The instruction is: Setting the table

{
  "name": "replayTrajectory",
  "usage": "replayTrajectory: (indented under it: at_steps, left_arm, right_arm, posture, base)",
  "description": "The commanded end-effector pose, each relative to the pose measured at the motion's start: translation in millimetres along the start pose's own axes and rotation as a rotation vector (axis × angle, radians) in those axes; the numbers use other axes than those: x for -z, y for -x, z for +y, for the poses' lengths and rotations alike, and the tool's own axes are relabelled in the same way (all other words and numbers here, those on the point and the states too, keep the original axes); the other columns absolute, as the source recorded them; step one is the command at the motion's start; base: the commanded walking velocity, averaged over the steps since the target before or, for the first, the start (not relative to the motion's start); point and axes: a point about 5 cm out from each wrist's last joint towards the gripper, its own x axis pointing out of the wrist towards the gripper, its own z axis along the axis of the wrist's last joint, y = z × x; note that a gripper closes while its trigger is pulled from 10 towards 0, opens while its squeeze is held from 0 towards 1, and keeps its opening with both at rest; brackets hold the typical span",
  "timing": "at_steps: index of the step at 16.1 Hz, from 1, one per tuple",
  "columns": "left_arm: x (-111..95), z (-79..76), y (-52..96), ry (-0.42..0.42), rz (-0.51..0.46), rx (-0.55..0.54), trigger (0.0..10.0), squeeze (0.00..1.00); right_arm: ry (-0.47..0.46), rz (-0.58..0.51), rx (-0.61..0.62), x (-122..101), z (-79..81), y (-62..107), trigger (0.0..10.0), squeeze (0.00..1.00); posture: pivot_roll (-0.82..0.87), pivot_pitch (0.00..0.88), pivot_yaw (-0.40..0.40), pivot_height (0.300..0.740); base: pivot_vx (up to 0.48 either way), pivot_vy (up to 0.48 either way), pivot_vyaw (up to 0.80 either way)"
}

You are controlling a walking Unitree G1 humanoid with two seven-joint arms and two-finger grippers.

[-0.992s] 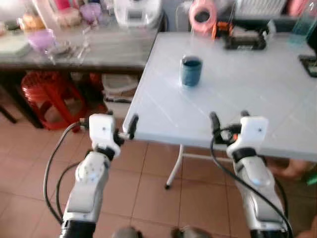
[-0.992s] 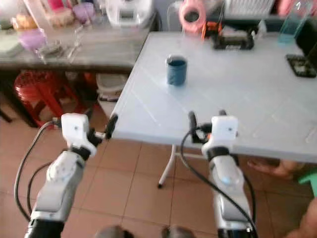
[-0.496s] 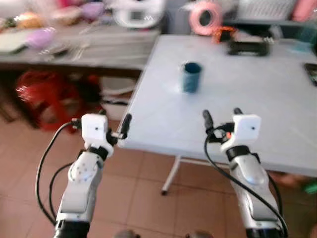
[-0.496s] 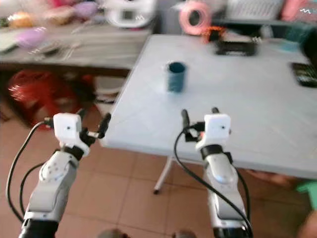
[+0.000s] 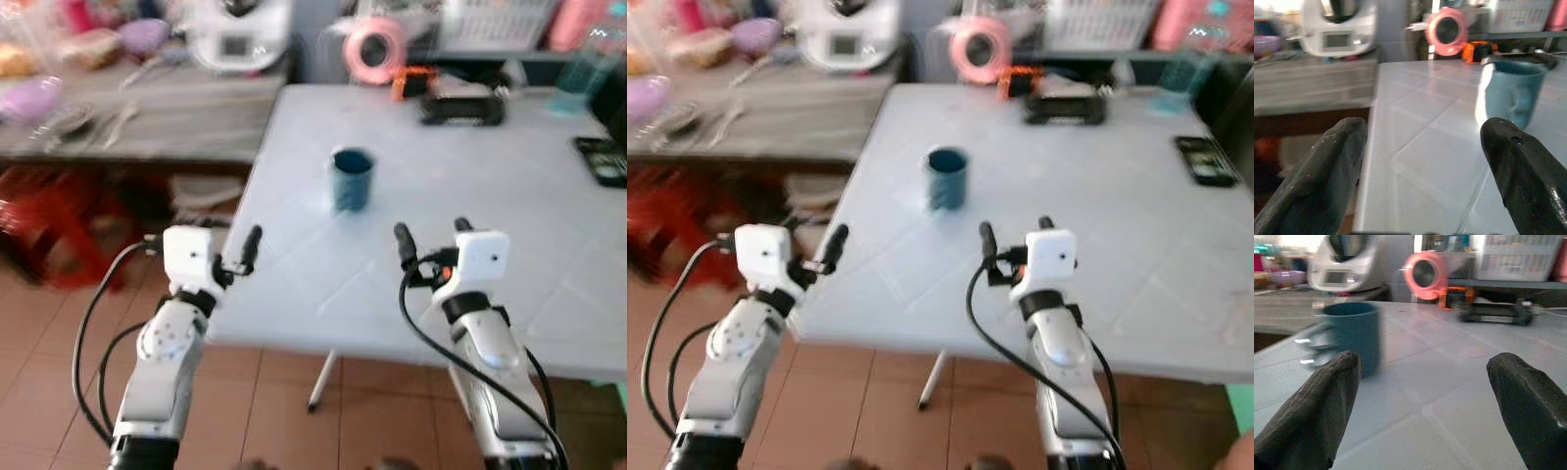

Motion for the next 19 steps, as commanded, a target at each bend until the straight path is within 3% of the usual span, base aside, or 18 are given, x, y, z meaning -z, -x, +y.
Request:
replayTrajectory:
  at_steps: [1,5,15,19]
  left_arm:
    - [-1.1,-5.7,-1.8,-0.004,0.000,0.017,10.0,0.00]
    - [-0.9,-5.1,-0.3,-0.003,0.001,0.017,10.0,0.00]
    - [0.3,-4.1,0.6,0.011,0.015,0.006,10.0,0.00]
    - [0.7,-5.1,0.7,0.016,0.020,0.015,10.0,0.00]
  right_arm:
    - [0.013,-0.002,0.012,-1.8,-5.2,0.8,10.0,0.00]
    - [0.012,0.018,-0.008,1.7,-2.3,2.7,10.0,0.00]
    - [0.025,0.031,-0.017,4.5,-0.7,3.6,10.0,0.00]
    - [0.025,0.039,-0.012,7.0,0.0,5.8,10.0,0.00]
  posture:
    - [-0.02,0.000,0.068,0.740]
    - [-0.02,0.000,0.066,0.740]
    - [-0.01,0.000,0.065,0.740]
    - [-0.01,0.000,0.066,0.740]
  base:
    - [0.390,0.000,0.00]
    - [0.353,0.000,0.00]
    - [0.000,0.000,0.00]
    - [0.000,0.436,0.00]
